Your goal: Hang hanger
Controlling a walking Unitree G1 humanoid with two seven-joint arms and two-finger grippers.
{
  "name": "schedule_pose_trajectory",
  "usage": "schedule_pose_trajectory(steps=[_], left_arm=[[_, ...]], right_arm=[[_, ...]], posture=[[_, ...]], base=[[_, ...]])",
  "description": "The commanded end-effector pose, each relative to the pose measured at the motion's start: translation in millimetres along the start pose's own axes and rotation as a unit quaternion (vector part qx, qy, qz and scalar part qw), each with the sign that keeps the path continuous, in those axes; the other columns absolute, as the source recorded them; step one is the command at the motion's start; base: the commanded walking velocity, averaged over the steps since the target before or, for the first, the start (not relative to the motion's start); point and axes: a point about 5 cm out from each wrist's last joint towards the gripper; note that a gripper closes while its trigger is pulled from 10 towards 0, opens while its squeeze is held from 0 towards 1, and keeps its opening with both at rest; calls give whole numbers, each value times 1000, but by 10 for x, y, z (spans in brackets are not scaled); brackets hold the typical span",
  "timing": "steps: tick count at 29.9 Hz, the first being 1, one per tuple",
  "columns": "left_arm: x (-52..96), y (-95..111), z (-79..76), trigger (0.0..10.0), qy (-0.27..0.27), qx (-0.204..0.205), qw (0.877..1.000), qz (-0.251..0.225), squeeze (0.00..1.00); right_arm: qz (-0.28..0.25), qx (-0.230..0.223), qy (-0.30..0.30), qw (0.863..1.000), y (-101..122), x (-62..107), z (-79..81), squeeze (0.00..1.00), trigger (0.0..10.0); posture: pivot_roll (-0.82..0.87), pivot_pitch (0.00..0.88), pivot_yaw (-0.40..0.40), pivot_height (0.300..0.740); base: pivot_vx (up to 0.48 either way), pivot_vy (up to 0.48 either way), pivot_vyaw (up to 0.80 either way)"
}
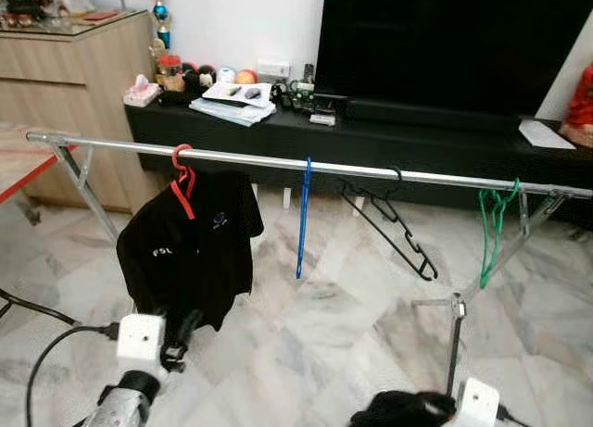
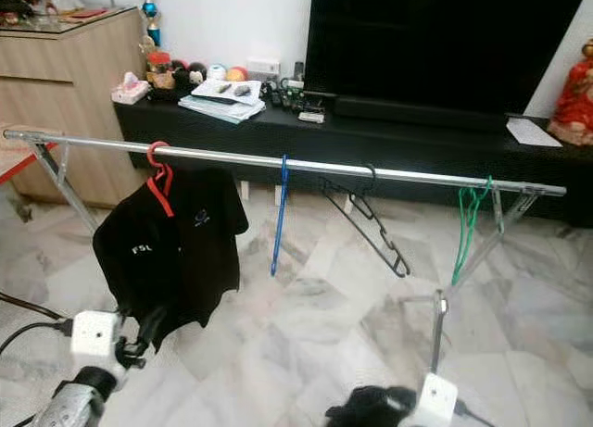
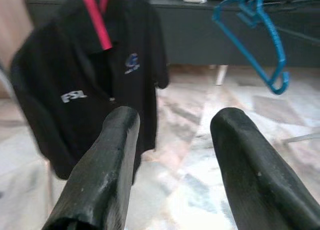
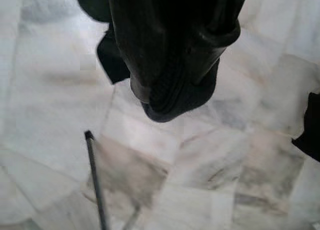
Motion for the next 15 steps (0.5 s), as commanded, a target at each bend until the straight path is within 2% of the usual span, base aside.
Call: schedule_pose_trajectory(steps=[1, 3, 7, 15], left_arm=[[-3, 32, -45, 10000, -13, 3, 1000, -2, 0], [-1, 37, -49, 10000, -14, 4, 1000, -2, 0], [5, 50, -64, 10000, -17, 12, 1000, -3, 0], [6, 77, -92, 10000, -28, 12, 1000, -3, 0]], right_arm=[[-11, -3, -3, 1000, 88, -24, 17, 0, 10000], [-10, -3, -4, 1000, 88, -25, 15, 0, 10000], [-11, -17, -8, 1000, 104, -26, -11, 0, 10000], [-32, -2, -26, 999, 212, -28, -93, 0, 10000]], posture=[[167, 0, -66, 740], [166, 0, -65, 740], [165, 0, -62, 740], [170, 0, -56, 740]], base=[[0, 0, 0], [0, 0, 0], [0, 0, -788], [258, 0, -780]])
Point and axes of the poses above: a point about 5 cm out from each wrist's last joint towards the gripper, its own x axis pointing back from the gripper into the wrist, its own y axis along the axis of the wrist's last joint, z = x × y, and after that the axes turned 14 degrees about -x, right-handed
